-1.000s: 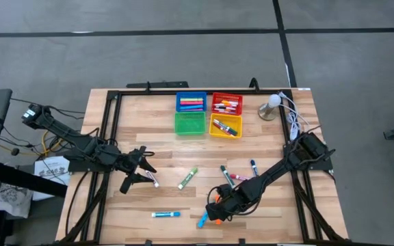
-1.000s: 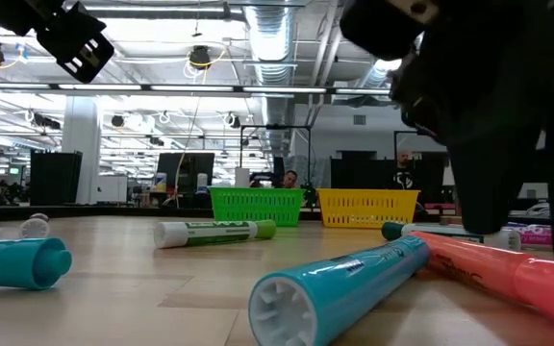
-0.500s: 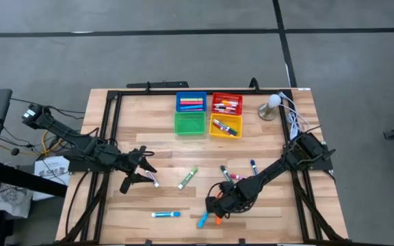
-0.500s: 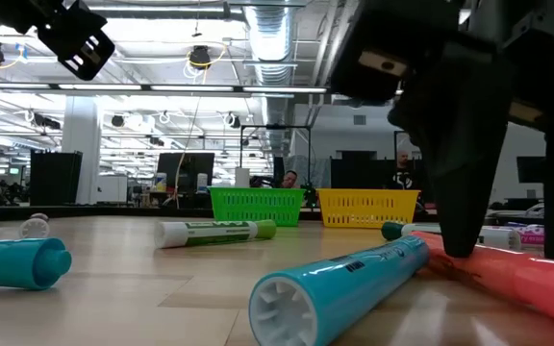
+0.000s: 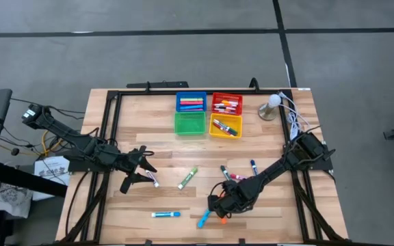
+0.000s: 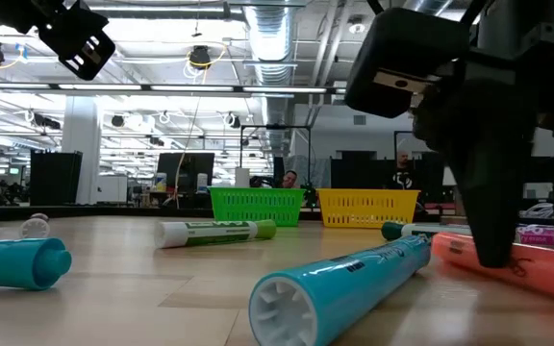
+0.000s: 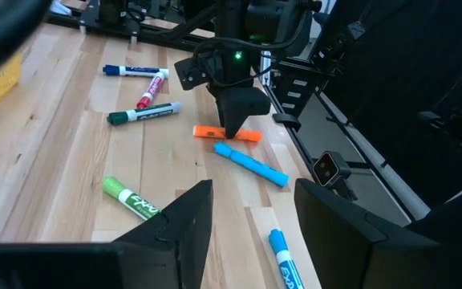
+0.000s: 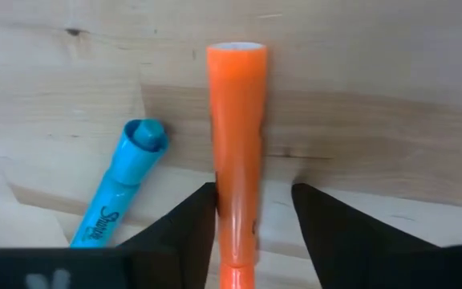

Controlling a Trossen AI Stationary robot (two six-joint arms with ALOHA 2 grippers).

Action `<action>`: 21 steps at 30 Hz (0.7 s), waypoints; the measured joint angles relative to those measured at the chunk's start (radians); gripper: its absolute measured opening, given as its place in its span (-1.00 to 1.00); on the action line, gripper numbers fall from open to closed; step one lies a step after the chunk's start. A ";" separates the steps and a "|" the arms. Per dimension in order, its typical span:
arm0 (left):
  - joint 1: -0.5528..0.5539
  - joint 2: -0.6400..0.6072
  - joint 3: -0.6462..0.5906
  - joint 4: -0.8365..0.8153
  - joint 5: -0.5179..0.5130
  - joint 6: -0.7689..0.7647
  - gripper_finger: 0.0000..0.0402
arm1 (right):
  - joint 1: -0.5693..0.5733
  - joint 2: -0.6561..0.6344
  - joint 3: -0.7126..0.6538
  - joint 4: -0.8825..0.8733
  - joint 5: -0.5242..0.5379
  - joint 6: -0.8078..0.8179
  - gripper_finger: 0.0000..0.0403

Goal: Pick & Place Markers
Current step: Put the orange highlighter into the blue bin

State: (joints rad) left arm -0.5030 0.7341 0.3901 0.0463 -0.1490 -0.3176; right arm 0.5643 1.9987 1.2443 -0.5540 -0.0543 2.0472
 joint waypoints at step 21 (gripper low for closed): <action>0.000 0.000 0.000 0.000 0.000 0.007 -0.12 | 0.007 -0.001 -0.004 0.024 0.092 -0.082 -0.42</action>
State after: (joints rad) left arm -0.5032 0.7341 0.3901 0.0463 -0.1489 -0.3107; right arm 0.5716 1.9980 1.2407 -0.5298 0.0376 1.9651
